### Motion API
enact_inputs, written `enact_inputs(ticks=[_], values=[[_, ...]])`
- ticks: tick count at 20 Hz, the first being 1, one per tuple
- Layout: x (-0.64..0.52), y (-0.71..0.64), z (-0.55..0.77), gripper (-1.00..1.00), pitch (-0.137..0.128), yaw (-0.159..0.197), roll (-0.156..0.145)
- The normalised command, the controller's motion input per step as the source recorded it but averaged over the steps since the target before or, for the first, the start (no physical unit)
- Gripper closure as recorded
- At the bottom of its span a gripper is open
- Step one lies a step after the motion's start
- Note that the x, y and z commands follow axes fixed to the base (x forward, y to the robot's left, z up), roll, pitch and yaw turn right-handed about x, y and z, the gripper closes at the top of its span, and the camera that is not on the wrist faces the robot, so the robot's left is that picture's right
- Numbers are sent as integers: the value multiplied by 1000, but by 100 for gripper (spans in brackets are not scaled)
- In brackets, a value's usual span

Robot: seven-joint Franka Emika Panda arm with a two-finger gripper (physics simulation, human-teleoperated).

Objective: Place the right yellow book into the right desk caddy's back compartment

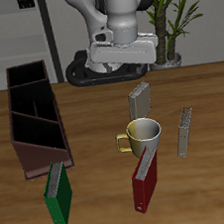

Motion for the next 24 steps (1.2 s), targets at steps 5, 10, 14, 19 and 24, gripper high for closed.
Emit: enact_inputs(ticks=[5, 10, 14, 19, 24], values=[[-55, 148, -188, -100, 12, -21, 29], [-121, 51, -105, -100, -28, -29, 13], [-103, 12, -103, -100, -32, -54, 6], [-21, 48, -129, -100, -27, -35, -11], [-59, 116, -152, -100, -35, -35, -6]])
